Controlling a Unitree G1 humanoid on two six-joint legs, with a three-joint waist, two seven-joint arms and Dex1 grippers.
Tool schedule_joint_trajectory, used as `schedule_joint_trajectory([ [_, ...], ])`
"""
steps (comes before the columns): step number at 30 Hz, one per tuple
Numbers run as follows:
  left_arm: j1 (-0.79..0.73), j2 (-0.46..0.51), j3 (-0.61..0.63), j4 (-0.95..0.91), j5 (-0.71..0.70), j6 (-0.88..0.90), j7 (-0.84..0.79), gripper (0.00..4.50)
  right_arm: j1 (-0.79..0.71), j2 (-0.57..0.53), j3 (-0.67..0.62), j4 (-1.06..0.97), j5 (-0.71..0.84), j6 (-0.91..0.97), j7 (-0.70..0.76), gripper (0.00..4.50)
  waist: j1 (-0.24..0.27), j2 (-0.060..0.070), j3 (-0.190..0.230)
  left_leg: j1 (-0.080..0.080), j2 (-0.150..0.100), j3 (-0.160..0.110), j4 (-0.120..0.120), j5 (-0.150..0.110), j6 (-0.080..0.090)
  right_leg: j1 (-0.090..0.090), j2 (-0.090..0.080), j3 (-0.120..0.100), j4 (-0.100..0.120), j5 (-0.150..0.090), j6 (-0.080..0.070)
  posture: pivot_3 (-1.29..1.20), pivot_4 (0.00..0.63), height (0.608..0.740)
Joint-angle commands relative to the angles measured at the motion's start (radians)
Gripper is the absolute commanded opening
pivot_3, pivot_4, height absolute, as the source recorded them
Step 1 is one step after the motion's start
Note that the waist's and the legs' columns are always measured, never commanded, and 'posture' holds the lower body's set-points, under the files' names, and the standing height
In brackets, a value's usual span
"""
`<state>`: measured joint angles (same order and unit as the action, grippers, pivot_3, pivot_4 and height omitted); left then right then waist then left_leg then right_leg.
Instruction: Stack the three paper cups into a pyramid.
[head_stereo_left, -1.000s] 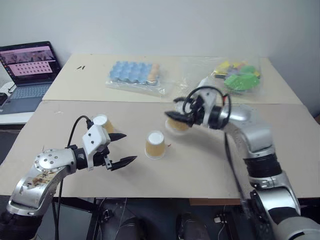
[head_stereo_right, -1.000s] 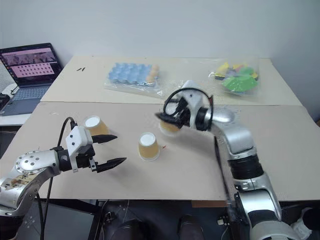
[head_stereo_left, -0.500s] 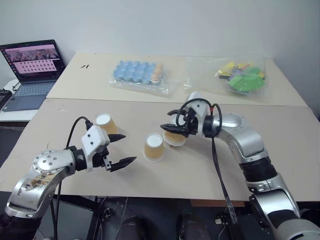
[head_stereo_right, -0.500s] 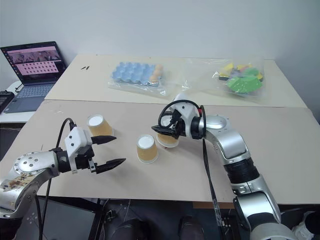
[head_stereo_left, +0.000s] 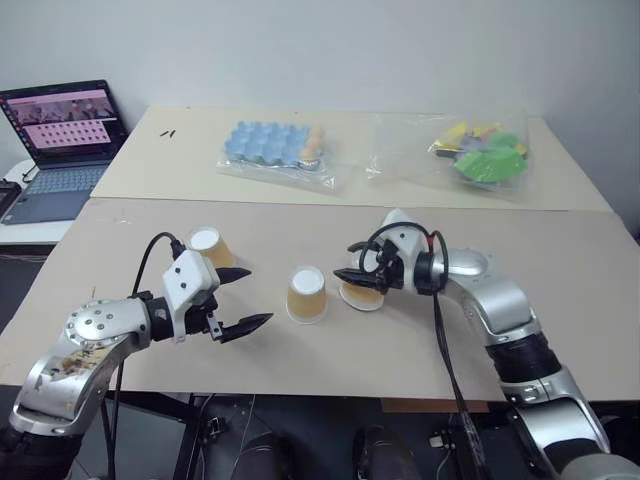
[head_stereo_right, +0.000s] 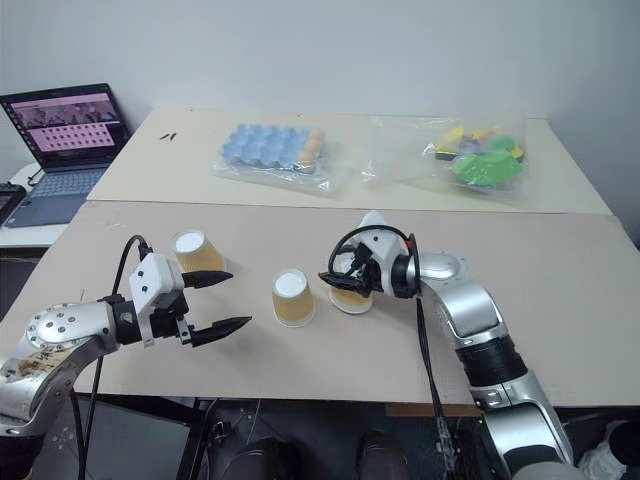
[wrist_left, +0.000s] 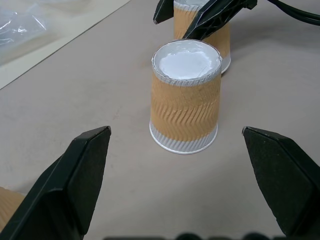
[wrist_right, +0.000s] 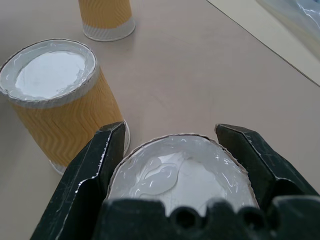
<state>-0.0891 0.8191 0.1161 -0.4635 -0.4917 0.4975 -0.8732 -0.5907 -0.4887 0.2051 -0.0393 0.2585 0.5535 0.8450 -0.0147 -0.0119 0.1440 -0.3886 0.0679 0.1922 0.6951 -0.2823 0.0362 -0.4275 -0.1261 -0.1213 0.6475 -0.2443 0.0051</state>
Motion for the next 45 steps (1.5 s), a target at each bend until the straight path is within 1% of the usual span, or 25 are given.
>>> schedule_joint_trajectory([
  [1, -0.019, 0.01, 0.013, -0.027, -0.001, -0.005, -0.002, 4.5, 0.022, -0.009, -0.034, -0.074, 0.024, 0.019, -0.004, 2.68, 0.0, 0.0, 0.0, 0.0, 0.0, 0.0, 0.0, 0.0, 0.0, 0.0, 0.0, 0.0, 0.0, 0.0, 0.0, 0.0, 0.15, 0.733],
  [7, -0.021, 0.012, 0.015, -0.026, -0.001, -0.003, -0.008, 4.5, 0.076, -0.033, -0.045, -0.145, 0.061, 0.049, 0.028, 2.68, 0.001, 0.0, 0.0, 0.0, 0.0, 0.0, 0.0, 0.0, 0.0, 0.0, 0.0, 0.0, 0.0, 0.0, 0.0, 0.0, 0.15, 0.733],
  [17, -0.03, 0.018, 0.017, -0.012, 0.007, -0.008, -0.019, 4.5, 0.082, -0.028, -0.037, -0.163, 0.065, 0.048, 0.036, 2.68, 0.001, 0.0, 0.0, 0.0, 0.0, 0.0, 0.0, 0.0, 0.0, 0.0, 0.0, 0.0, 0.0, 0.0, 0.0, 0.0, 0.15, 0.733],
  [21, -0.033, 0.02, 0.02, -0.008, 0.008, -0.009, -0.02, 4.5, 0.086, -0.024, -0.022, -0.197, 0.076, 0.054, 0.05, 2.68, 0.001, 0.0, 0.0, 0.0, 0.0, 0.0, 0.0, 0.0, 0.0, 0.0, 0.0, 0.0, 0.0, 0.0, 0.0, 0.0, 0.15, 0.733],
  [27, -0.032, 0.023, 0.025, -0.006, 0.008, -0.009, -0.022, 4.5, 0.067, -0.014, 0.03, -0.229, 0.051, 0.054, 0.051, 2.68, 0.0, 0.0, 0.0, 0.0, 0.0, 0.0, 0.0, 0.0, 0.0, 0.0, 0.0, 0.0, 0.0, 0.0, 0.0, 0.0, 0.15, 0.733],
  [34, -0.029, 0.023, 0.028, -0.013, 0.005, -0.004, -0.018, 4.5, 0.027, 0.011, 0.063, -0.172, 0.014, 0.022, 0.042, 2.68, 0.001, 0.0, 0.0, 0.0, 0.0, 0.0, 0.0, 0.0, 0.0, 0.0, 0.0, 0.0, 0.0, 0.0, 0.0, 0.0, 0.15, 0.733],
  [45, -0.018, 0.023, 0.039, -0.03, -0.001, 0.009, -0.005, 4.5, -0.016, 0.034, 0.075, -0.046, -0.029, -0.062, 0.077, 2.68, 0.001, 0.0, 0.0, 0.0, 0.0, 0.0, 0.0, 0.0, 0.0, 0.0, 0.0, 0.0, 0.0, 0.0, 0.0, 0.0, 0.15, 0.733],
])
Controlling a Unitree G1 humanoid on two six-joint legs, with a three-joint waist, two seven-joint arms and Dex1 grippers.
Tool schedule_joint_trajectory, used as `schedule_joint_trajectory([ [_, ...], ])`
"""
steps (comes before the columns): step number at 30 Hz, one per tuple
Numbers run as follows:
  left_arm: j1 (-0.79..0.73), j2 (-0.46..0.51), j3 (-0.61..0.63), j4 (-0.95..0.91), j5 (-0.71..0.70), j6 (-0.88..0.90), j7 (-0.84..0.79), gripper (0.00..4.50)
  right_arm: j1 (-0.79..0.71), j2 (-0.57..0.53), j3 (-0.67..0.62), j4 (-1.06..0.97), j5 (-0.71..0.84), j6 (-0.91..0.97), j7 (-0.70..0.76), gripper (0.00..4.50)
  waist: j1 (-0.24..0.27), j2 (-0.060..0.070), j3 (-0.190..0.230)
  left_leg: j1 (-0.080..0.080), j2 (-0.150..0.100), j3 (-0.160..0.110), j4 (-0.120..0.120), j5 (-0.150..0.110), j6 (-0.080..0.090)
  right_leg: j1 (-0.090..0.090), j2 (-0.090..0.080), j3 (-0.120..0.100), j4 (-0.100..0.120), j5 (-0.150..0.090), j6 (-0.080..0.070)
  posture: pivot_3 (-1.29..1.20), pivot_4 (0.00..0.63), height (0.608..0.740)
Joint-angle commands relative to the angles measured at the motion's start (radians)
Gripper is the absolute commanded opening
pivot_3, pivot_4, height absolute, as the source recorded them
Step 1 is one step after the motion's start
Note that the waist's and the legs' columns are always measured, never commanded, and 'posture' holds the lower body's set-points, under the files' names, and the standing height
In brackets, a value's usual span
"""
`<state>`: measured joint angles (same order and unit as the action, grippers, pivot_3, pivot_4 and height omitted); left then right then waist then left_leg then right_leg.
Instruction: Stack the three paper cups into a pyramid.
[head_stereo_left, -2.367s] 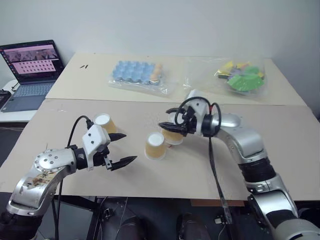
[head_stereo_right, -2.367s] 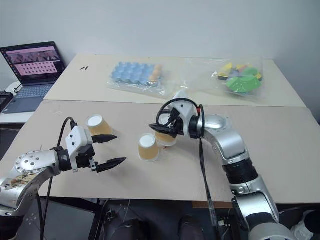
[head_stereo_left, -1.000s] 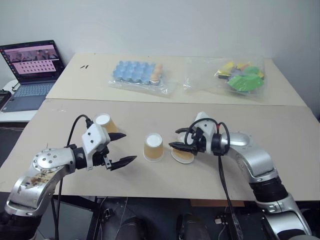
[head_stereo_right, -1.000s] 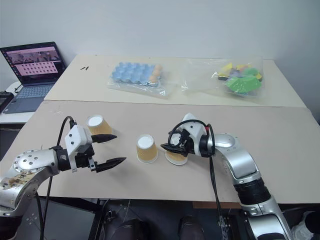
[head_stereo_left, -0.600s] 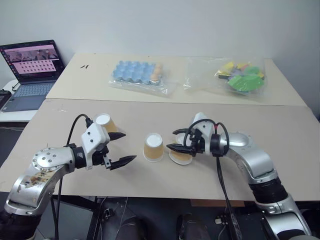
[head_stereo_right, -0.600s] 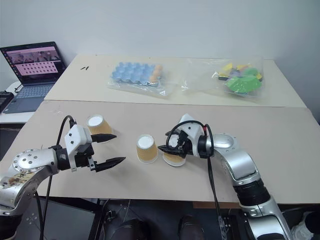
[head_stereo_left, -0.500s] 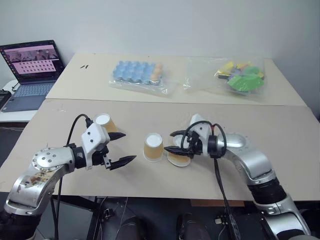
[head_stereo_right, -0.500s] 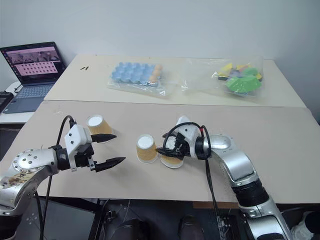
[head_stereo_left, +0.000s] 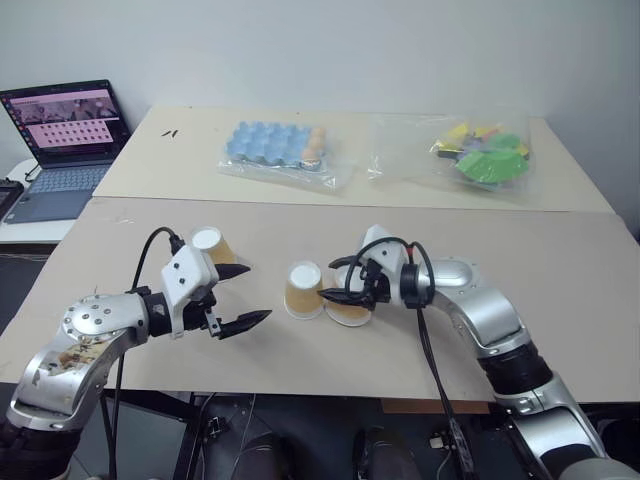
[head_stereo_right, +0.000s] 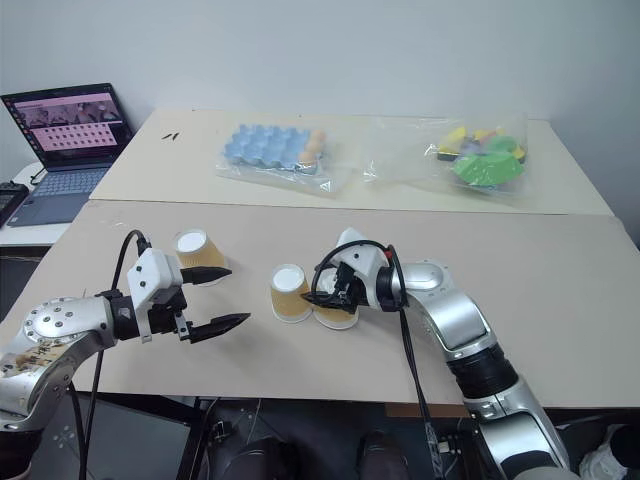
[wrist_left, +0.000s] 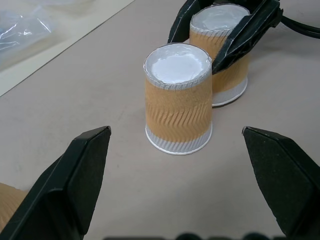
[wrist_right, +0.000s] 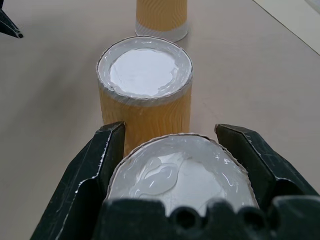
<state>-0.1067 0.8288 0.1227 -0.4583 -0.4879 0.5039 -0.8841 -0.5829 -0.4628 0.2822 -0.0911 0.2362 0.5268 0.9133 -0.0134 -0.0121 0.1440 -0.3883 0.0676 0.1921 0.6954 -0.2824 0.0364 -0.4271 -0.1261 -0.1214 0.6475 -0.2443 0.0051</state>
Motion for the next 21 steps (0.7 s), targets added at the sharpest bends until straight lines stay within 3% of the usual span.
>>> schedule_joint_trajectory([
  [1, 0.001, 0.014, 0.033, -0.036, -0.005, 0.004, 0.007, 4.5, -0.024, 0.012, -0.002, 0.012, -0.007, -0.038, 0.009, 3.18, -0.001, 0.0, 0.0, 0.0, 0.0, 0.0, 0.0, 0.0, 0.0, 0.0, 0.0, 0.0, 0.0, 0.0, 0.0, 0.0, 0.15, 0.733],
  [2, 0.002, 0.015, 0.035, -0.037, -0.006, 0.005, 0.008, 4.5, -0.024, 0.015, -0.004, 0.016, -0.004, -0.038, 0.011, 3.7, -0.001, 0.0, 0.0, 0.0, 0.0, 0.0, 0.0, 0.0, 0.0, 0.0, 0.0, 0.0, 0.0, 0.0, 0.0, 0.0, 0.15, 0.733],
  [5, 0.004, 0.017, 0.038, -0.037, -0.006, 0.008, 0.009, 4.5, -0.025, 0.019, -0.006, 0.02, -0.008, -0.044, 0.015, 4.48, -0.001, 0.0, 0.0, 0.0, 0.0, 0.0, 0.0, 0.0, 0.0, 0.0, 0.0, 0.0, 0.0, 0.0, 0.0, 0.0, 0.15, 0.733],
  [11, 0.004, 0.019, 0.039, -0.037, -0.006, 0.009, 0.011, 4.5, -0.02, -0.005, -0.042, -0.046, 0.025, -0.017, 0.045, 4.48, -0.001, 0.0, 0.0, 0.0, 0.0, 0.0, 0.0, 0.0, 0.0, 0.0, 0.0, 0.0, 0.0, 0.0, 0.0, 0.0, 0.15, 0.733],
  [21, 0.051, -0.015, 0.079, -0.036, 0.011, 0.001, 0.08, 4.5, -0.099, -0.142, -0.244, -0.194, 0.252, 0.172, 0.103, 4.48, -0.003, 0.0, 0.0, 0.0, 0.0, 0.0, 0.0, 0.0, 0.0, 0.0, 0.0, 0.0, 0.0, 0.0, 0.0, 0.0, 0.15, 0.733],
])
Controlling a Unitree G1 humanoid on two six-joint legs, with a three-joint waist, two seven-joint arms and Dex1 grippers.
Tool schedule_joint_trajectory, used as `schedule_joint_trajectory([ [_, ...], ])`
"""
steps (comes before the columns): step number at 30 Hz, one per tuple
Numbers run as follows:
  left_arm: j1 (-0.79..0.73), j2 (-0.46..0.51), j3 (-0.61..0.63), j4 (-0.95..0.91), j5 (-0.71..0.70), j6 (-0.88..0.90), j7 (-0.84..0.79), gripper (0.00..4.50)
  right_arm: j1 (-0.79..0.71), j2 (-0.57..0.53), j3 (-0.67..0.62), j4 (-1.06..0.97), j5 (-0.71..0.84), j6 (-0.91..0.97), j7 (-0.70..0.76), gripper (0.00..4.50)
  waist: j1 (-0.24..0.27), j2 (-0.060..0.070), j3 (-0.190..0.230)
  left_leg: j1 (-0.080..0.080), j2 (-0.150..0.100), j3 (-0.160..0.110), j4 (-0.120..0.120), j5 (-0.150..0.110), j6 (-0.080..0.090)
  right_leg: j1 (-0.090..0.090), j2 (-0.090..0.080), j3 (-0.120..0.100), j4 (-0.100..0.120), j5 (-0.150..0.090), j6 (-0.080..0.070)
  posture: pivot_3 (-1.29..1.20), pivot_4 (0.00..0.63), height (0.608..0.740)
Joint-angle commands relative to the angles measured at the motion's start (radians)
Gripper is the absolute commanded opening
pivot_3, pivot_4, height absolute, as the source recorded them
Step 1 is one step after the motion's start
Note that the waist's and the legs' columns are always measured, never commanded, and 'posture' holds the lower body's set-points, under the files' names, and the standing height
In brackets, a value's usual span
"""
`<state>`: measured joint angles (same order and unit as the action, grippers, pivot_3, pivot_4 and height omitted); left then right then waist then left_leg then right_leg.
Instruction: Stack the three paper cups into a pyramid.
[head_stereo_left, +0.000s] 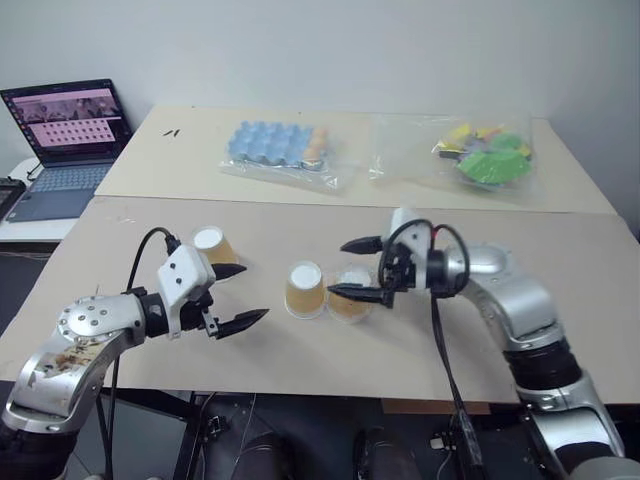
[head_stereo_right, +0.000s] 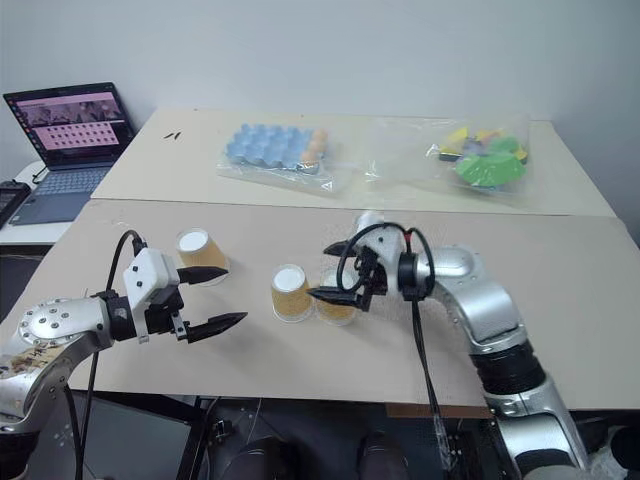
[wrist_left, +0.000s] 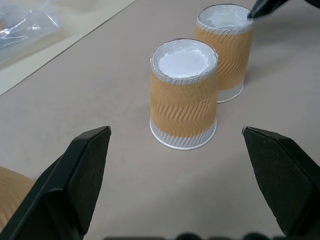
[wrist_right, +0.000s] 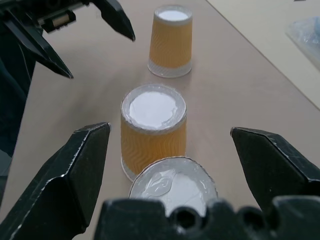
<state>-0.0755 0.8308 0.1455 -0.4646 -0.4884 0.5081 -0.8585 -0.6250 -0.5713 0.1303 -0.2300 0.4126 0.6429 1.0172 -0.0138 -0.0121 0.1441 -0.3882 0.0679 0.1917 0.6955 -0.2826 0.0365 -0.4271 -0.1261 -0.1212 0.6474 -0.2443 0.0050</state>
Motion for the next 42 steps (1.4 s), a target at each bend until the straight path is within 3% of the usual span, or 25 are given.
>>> schedule_joint_trajectory([
  [1, 0.027, -0.025, 0.065, -0.033, 0.014, -0.003, 0.071, 4.5, -0.066, -0.041, -0.105, -0.058, 0.09, 0.071, -0.004, 4.48, -0.002, 0.0, 0.0, 0.0, 0.0, 0.0, 0.0, 0.0, 0.0, 0.0, 0.0, 0.001, 0.0, 0.0, 0.0, 0.0, 0.15, 0.733],
  [7, 0.157, -0.196, 0.194, -0.062, 0.096, -0.024, 0.333, 4.5, -0.034, -0.183, -0.093, -0.047, 0.001, 0.03, 0.001, 4.48, 0.001, -0.001, 0.0, 0.0, 0.0, 0.0, -0.001, -0.001, 0.002, 0.001, -0.002, 0.0, -0.002, 0.0, 0.0, 0.0, 0.15, 0.733],
  [12, 0.274, -0.324, 0.223, -0.072, 0.171, -0.058, 0.469, 4.5, -0.004, -0.228, -0.132, -0.009, -0.023, 0.009, -0.021, 4.48, 0.001, -0.001, 0.0, 0.0, 0.0, 0.0, 0.0, -0.002, 0.003, 0.002, -0.003, -0.001, -0.002, 0.0, 0.0, 0.0, 0.15, 0.733],
  [17, 0.148, -0.331, 0.157, 0.103, 0.211, -0.119, 0.455, 4.5, -0.002, -0.241, -0.164, -0.015, -0.012, 0.028, -0.054, 4.48, 0.013, -0.001, 0.0, 0.001, 0.0, -0.001, 0.001, -0.002, 0.003, 0.003, -0.003, -0.002, 0.0, 0.0, 0.0, 0.0, 0.15, 0.733],
  [22, -0.068, -0.329, 0.07, 0.393, 0.246, -0.217, 0.381, 4.5, 0.031, -0.293, -0.204, -0.023, -0.018, 0.034, -0.066, 4.48, 0.026, -0.003, -0.001, 0.001, -0.001, -0.001, 0.002, -0.002, 0.004, 0.003, -0.004, -0.002, 0.0, 0.001, 0.0, 0.0, 0.15, 0.733],
  [30, -0.277, -0.317, 0.013, 0.687, 0.274, -0.346, 0.275, 4.5, 0.066, -0.302, -0.22, -0.076, 0.01, 0.063, -0.095, 4.48, 0.012, -0.004, -0.001, -0.001, -0.002, 0.001, 0.001, -0.003, 0.005, 0.002, -0.002, -0.003, -0.002, 0.0, 0.001, 0.0, 0.15, 0.733],
  [35, -0.387, -0.312, -0.002, 0.75, 0.268, -0.354, 0.22, 4.5, 0.085, -0.296, -0.206, -0.092, 0.009, 0.067, -0.116, 4.48, 0.011, -0.005, 0.0, -0.001, -0.002, 0.001, 0.003, -0.003, 0.005, 0.003, -0.003, -0.003, -0.002, 0.0, 0.002, 0.0, 0.15, 0.733],
  [42, -0.412, -0.306, -0.006, 0.701, 0.249, -0.309, 0.182, 4.5, 0.133, -0.285, -0.17, -0.161, 0.042, 0.094, -0.096, 4.48, 0.008, -0.005, 0.0, -0.001, -0.003, 0.0, 0.002, -0.003, 0.005, 0.003, -0.003, -0.003, -0.002, 0.0, 0.002, 0.0, 0.15, 0.733],
])
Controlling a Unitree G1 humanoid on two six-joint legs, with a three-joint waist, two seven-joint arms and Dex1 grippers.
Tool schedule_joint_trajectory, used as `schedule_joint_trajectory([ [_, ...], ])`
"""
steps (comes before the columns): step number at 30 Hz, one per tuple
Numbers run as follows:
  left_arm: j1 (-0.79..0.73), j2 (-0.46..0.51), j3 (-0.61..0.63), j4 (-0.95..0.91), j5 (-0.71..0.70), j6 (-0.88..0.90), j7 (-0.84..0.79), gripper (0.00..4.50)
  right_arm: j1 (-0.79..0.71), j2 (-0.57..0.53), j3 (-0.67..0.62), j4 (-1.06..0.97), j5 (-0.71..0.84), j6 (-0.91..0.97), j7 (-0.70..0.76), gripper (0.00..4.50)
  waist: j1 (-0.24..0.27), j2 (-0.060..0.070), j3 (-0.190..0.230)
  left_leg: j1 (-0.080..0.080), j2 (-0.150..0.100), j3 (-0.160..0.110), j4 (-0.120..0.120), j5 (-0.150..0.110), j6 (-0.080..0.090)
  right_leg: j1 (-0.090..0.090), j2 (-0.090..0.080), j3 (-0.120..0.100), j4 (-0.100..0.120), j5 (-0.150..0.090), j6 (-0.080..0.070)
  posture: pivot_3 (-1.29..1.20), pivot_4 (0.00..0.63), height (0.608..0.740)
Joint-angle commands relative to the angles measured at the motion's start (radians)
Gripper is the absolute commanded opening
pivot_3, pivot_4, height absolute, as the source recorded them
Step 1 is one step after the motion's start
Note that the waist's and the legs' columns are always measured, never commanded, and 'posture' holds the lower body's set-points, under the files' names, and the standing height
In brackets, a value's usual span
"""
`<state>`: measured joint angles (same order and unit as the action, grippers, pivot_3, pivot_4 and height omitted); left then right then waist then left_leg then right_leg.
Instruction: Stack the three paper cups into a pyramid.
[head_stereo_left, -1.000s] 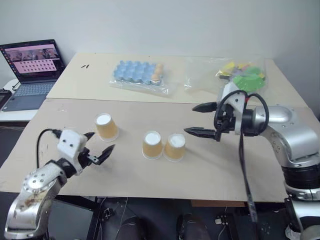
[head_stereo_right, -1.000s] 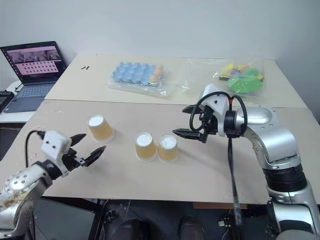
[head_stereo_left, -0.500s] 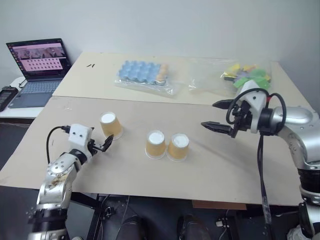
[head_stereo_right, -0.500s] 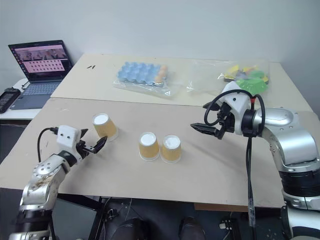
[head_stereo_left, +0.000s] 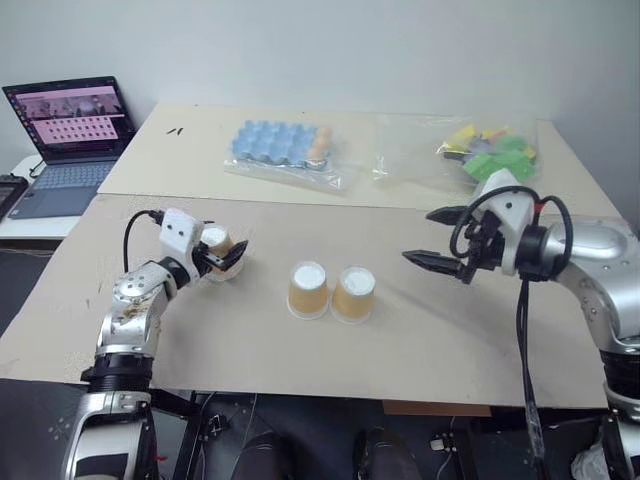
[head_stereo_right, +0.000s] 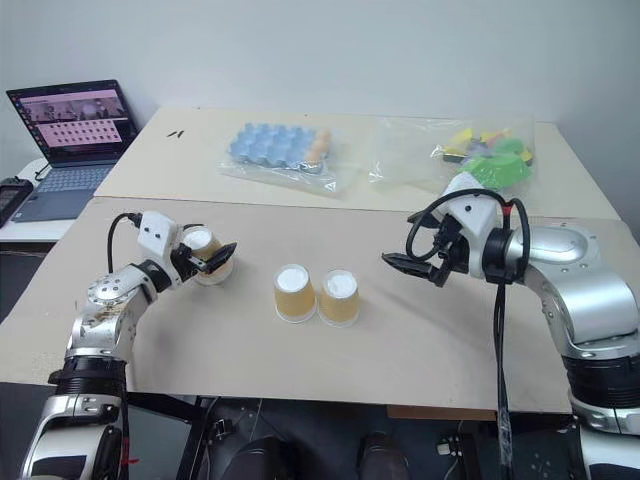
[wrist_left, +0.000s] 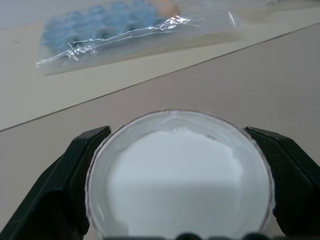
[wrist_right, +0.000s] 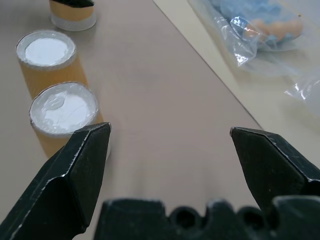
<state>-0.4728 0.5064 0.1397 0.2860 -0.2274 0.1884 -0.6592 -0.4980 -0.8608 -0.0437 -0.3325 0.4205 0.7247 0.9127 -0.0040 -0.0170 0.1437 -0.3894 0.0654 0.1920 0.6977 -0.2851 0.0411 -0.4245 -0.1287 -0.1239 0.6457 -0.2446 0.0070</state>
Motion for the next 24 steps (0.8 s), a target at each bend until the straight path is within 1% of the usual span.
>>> schedule_joint_trajectory([
  [1, -0.014, 0.018, 0.0, -0.052, -0.012, 0.013, -0.018, 4.5, 0.01, 0.007, 0.006, -0.064, 0.039, 0.016, 0.01, 4.48, -0.003, 0.0, 0.0, 0.0, 0.0, 0.0, 0.0, 0.0, 0.0, 0.0, 0.0, 0.0, 0.0, 0.0, 0.0, 0.0, 0.15, 0.733],
  [8, 0.0, 0.019, 0.009, -0.064, -0.017, 0.035, -0.022, 4.5, 0.032, 0.005, 0.025, -0.084, 0.05, 0.01, 0.019, 4.48, -0.006, 0.0, 0.0, 0.0, 0.0, -0.001, 0.001, 0.0, 0.0, 0.0, 0.0, 0.0, 0.0, 0.0, 0.0, 0.0, 0.15, 0.733],
  [10, -0.002, 0.02, 0.016, -0.061, -0.022, 0.043, -0.017, 3.97, 0.026, 0.008, 0.025, -0.077, 0.048, 0.008, 0.018, 4.5, -0.006, 0.0, 0.0, 0.0, 0.0, -0.001, 0.001, 0.0, 0.0, 0.0, 0.0, 0.0, 0.0, 0.0, 0.0, 0.0, 0.15, 0.733],
  [11, -0.003, 0.022, 0.017, -0.058, -0.02, 0.044, -0.014, 3.78, 0.024, 0.009, 0.025, -0.075, 0.047, 0.006, 0.018, 4.5, -0.006, 0.0, 0.0, 0.0, 0.0, -0.001, 0.001, 0.0, 0.0, 0.0, 0.0, 0.0, 0.0, 0.0, 0.0, 0.0, 0.15, 0.733],
  [12, -0.004, 0.023, 0.017, -0.057, -0.019, 0.045, -0.013, 3.31, 0.024, 0.01, 0.025, -0.074, 0.048, 0.006, 0.018, 4.5, -0.006, 0.0, 0.0, 0.0, 0.0, -0.001, 0.001, 0.0, 0.0, 0.0, 0.0, 0.0, 0.0, 0.0, 0.0, 0.0, 0.15, 0.733],
  [13, -0.005, 0.024, 0.017, -0.056, -0.019, 0.048, -0.012, 2.94, 0.023, 0.01, 0.026, -0.072, 0.046, 0.005, 0.019, 4.5, -0.006, 0.0, 0.0, 0.0, 0.0, -0.001, 0.001, 0.0, 0.0, 0.0, 0.0, 0.0, 0.0, 0.0, 0.0, 0.0, 0.15, 0.733],
  [14, -0.007, 0.025, 0.017, -0.055, -0.019, 0.049, -0.011, 2.72, 0.022, 0.01, 0.027, -0.069, 0.045, 0.004, 0.02, 4.5, -0.006, 0.0, 0.0, 0.0, 0.0, -0.001, 0.001, 0.0, 0.0, 0.0, 0.0, 0.0, 0.0, 0.0, 0.0, 0.0, 0.15, 0.733],
  [15, -0.007, 0.026, 0.015, -0.055, -0.018, 0.051, -0.011, 2.66, 0.02, 0.011, 0.028, -0.066, 0.044, 0.002, 0.019, 4.5, -0.006, 0.0, 0.0, 0.0, 0.0, -0.001, 0.001, 0.0, 0.0, 0.0, 0.0, 0.0, 0.0, 0.0, 0.0, 0.0, 0.15, 0.733],
  [20, -0.016, 0.023, 0.017, -0.06, -0.023, 0.063, -0.004, 2.66, 0.015, 0.02, 0.031, -0.054, 0.037, 0.0, 0.011, 4.5, -0.006, 0.0, 0.0, 0.0, 0.0, -0.001, 0.001, 0.0, 0.0, 0.0, 0.0, 0.0, 0.001, 0.0, 0.0, 0.0, 0.15, 0.733],
  [24, -0.074, 0.003, 0.0, -0.135, -0.06, 0.099, -0.022, 2.66, 0.019, 0.031, 0.033, -0.049, 0.028, -0.001, -0.007, 4.5, -0.005, -0.001, 0.001, 0.0, 0.0, -0.001, 0.002, 0.0, 0.0, 0.0, 0.0, 0.0, 0.001, 0.0, 0.0, 0.0, 0.15, 0.733],
])
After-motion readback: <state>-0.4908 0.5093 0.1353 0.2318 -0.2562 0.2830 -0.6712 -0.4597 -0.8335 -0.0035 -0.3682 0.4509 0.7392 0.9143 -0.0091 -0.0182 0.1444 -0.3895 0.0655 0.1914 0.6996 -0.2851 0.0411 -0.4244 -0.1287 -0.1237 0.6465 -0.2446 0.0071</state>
